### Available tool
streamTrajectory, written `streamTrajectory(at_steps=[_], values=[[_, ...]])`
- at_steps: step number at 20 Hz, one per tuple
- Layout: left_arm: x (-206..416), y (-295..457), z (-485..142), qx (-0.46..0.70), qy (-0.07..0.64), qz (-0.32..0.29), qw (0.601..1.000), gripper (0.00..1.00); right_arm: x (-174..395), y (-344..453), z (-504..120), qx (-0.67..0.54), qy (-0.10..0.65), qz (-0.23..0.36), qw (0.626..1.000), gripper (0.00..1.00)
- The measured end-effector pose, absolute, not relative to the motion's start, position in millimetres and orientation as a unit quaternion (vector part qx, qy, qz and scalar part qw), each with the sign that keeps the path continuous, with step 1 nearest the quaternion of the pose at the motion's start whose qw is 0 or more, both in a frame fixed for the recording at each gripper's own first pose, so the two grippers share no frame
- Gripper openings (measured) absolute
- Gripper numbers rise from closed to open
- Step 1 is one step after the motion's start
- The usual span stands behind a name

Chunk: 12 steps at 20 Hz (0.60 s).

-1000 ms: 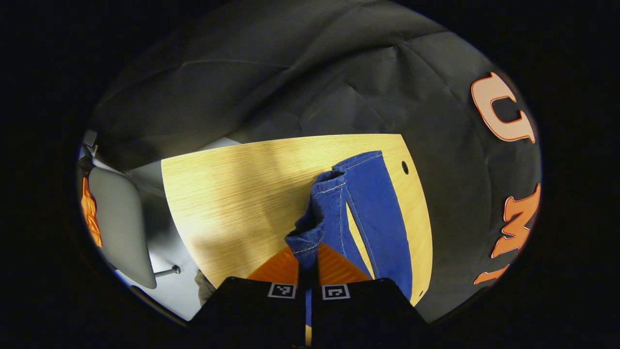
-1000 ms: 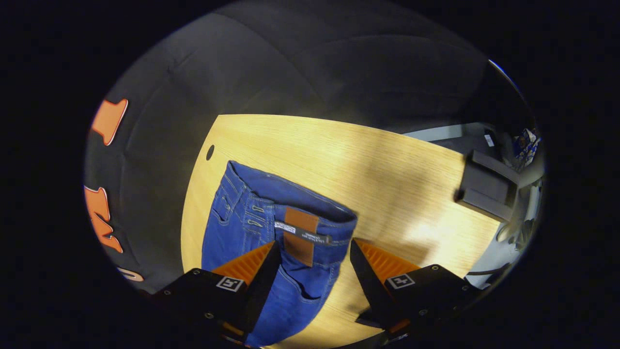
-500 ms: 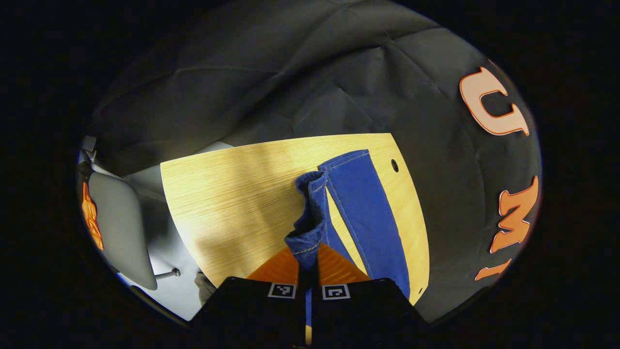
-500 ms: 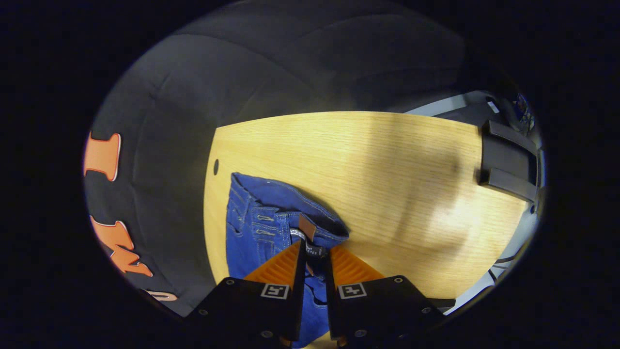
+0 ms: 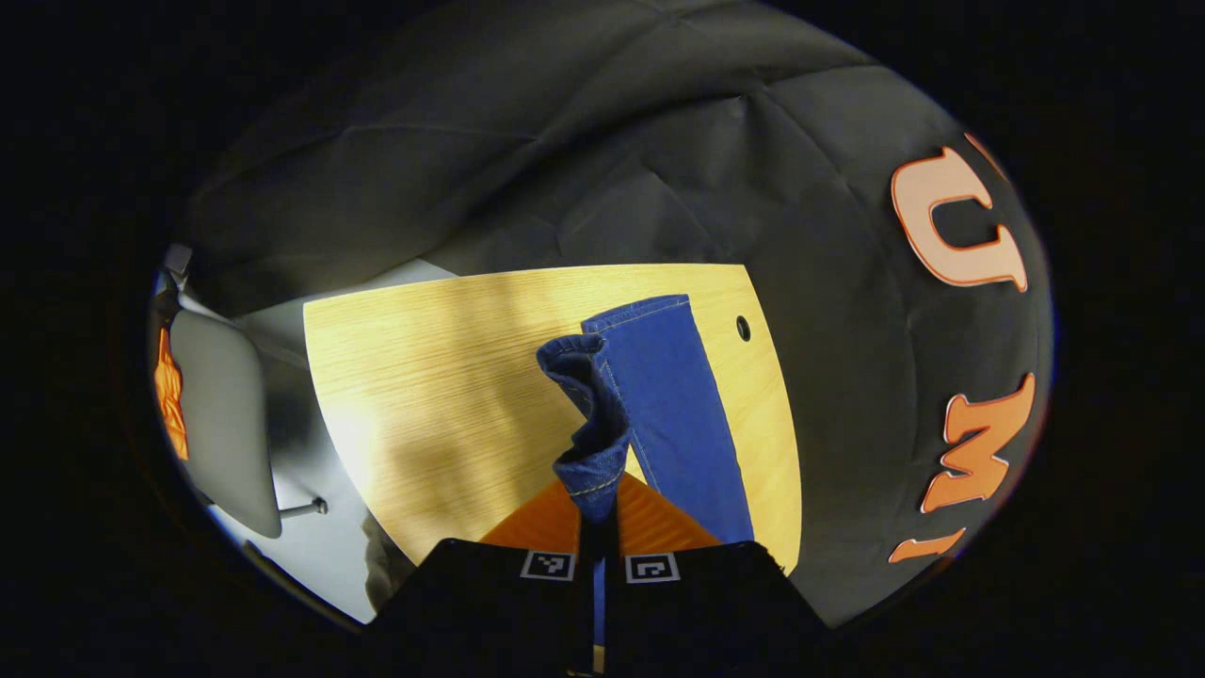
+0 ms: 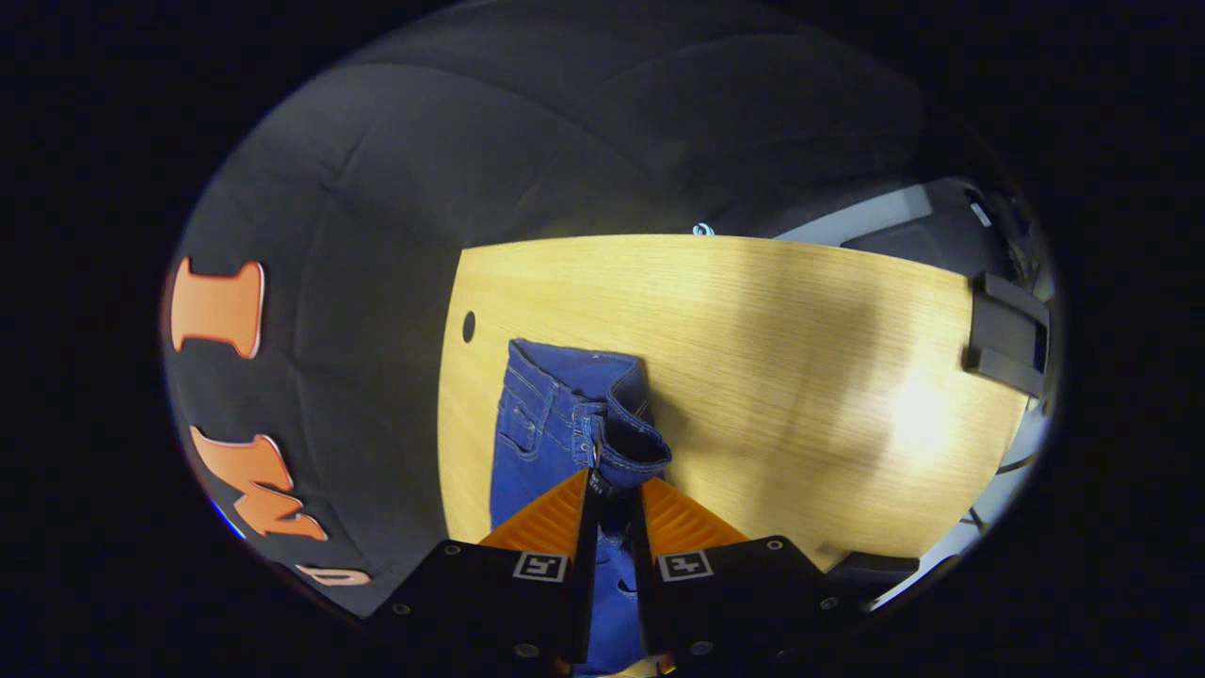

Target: Grasp the waist and the cuffs of the jeans and fold them to make the two legs overlap; first hold the waist and fold one-third of the jeans toward the cuffs, then hold the cuffs and fold the remaining one-third in the same direction to finish folding.

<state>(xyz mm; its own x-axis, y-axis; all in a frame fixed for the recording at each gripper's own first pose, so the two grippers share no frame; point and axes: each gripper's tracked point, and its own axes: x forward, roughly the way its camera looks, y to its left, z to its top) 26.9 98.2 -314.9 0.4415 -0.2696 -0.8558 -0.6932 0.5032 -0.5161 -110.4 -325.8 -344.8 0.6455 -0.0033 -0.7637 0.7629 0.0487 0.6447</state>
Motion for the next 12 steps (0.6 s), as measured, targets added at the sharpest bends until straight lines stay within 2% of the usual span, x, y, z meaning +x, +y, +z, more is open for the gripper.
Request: streamTrajectory(at_steps=[2,3,4,5,7,9,10,11,12], values=[[31,93,-316,-0.47,0.514,0.133,0.704,0.05,-106,-325,-346,0.627,0.302,-0.298,0.653,0.21],[32,93,-316,-0.464,0.517,0.126,0.708,0.05,-105,-326,-347,0.615,0.303,-0.298,0.664,0.21],[33,94,-319,-0.458,0.521,0.119,0.71,0.05,-119,-326,-354,0.589,0.319,-0.319,0.67,0.21],[35,96,-319,-0.456,0.522,0.118,0.711,0.05,-122,-331,-371,0.581,0.334,-0.341,0.659,0.21],[38,93,-320,-0.459,0.527,0.114,0.706,0.05,-117,-324,-357,0.607,0.319,-0.336,0.645,0.07],[40,92,-322,-0.46,0.531,0.111,0.703,0.05,-114,-326,-348,0.618,0.302,-0.334,0.645,0.07],[43,90,-321,-0.464,0.532,0.108,0.7,0.05,-107,-322,-344,0.626,0.299,-0.325,0.642,0.12],[45,90,-320,-0.467,0.531,0.107,0.699,0.05,-107,-319,-336,0.635,0.293,-0.323,0.637,0.06],[49,90,-320,-0.472,0.533,0.108,0.694,0.05,-101,-319,-334,0.641,0.292,-0.328,0.63,0.07]])
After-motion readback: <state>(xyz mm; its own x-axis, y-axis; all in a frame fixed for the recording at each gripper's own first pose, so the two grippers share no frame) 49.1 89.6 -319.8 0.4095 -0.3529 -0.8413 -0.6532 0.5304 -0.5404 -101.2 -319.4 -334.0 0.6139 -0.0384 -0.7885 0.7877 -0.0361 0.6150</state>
